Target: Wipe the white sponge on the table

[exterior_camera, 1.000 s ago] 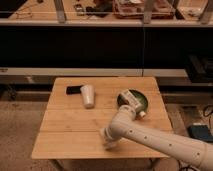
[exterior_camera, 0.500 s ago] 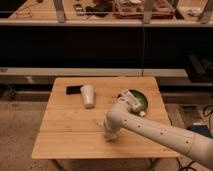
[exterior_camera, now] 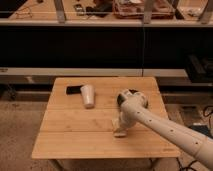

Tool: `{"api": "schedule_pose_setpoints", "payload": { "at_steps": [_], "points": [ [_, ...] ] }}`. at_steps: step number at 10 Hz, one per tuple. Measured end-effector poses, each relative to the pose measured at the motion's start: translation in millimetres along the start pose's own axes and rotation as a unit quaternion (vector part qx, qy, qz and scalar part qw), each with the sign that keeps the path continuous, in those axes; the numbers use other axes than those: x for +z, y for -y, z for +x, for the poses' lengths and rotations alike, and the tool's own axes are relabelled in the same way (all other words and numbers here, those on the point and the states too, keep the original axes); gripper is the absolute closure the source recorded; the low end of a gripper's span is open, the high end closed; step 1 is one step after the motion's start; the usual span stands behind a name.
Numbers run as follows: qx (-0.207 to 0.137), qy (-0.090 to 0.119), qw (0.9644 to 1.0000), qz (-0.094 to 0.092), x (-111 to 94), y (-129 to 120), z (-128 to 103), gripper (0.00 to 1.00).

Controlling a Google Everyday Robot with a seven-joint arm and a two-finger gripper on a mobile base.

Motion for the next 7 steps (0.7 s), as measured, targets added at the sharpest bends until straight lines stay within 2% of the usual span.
{"api": "schedule_pose_setpoints", "payload": {
  "at_steps": [2,3,5,7],
  "points": [
    [0.038,0.014,0.9989,-0.023,-3.7,-51.3,-13.3,1.0],
    [0.047,0.021,0.9982,-0.031,-5.0,-67.4,-21.7,1.0],
    [0.043,0.036,0.9978,-0.037,-8.8,-83.1,-53.0,1.0],
    [0.025,0.044,0.9981,-0.034,-16.6,-81.4,-89.1,1.0]
  ]
}}
